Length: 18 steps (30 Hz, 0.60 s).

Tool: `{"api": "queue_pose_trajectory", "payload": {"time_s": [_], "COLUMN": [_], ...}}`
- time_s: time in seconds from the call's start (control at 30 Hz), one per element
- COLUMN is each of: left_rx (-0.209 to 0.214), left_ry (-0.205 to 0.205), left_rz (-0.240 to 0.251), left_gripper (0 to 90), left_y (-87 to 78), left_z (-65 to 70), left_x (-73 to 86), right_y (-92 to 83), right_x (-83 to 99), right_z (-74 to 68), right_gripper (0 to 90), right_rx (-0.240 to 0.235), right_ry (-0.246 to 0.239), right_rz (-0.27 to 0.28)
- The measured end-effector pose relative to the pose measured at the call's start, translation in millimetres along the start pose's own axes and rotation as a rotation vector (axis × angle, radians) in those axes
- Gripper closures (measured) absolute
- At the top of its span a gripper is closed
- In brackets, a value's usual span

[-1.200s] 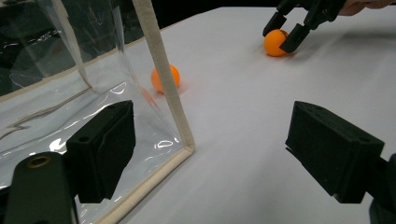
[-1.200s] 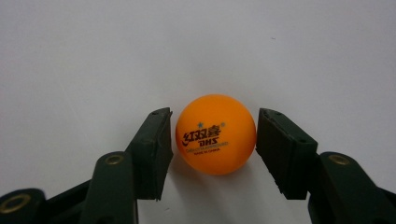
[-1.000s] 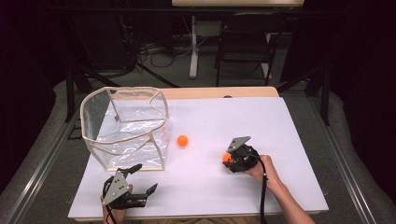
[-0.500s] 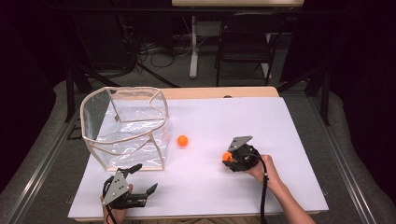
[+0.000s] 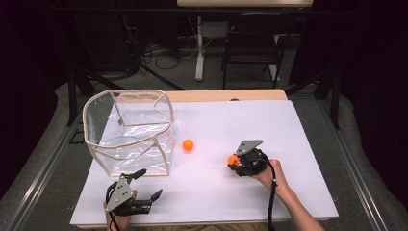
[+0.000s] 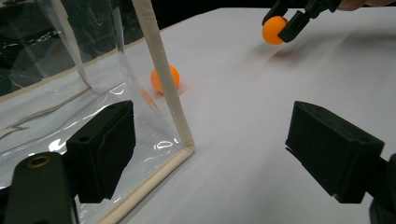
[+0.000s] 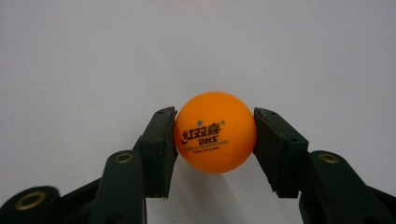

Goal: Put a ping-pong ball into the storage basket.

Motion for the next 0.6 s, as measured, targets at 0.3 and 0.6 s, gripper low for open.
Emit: {"api": "queue_pose_trajectory", "payload": {"time_s": [0.3, 0.6], "left_rx": [0.001, 0.000], "left_ry": [0.004, 0.003], "left_rz": [0.000, 0.003], "left_gripper": [15.7, 15.7], "left_y": [-0.6, -0.7], "left_z": [0.6, 0.2], "left_x": [-0.6, -0.6], "right_y": [-4.6, -6.2], "right_x": [-5.1, -10.9], "right_z": [-0.3, -2.7], "right_gripper": [50.7, 50.7], "right_rx": [0.002, -0.003], "right_ry": [0.008, 0.016], "right_rz": [0.042, 0.080]}}
Point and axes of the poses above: each handheld gripper's, and its own axes: y roughly forward along the jaws, x roughly out of its underside, z roughly to its right, the point moved 7 cm from there along y, roughly forward along the jaws, and after that the axes turned 4 degrees about x, right-handed, at the moved point
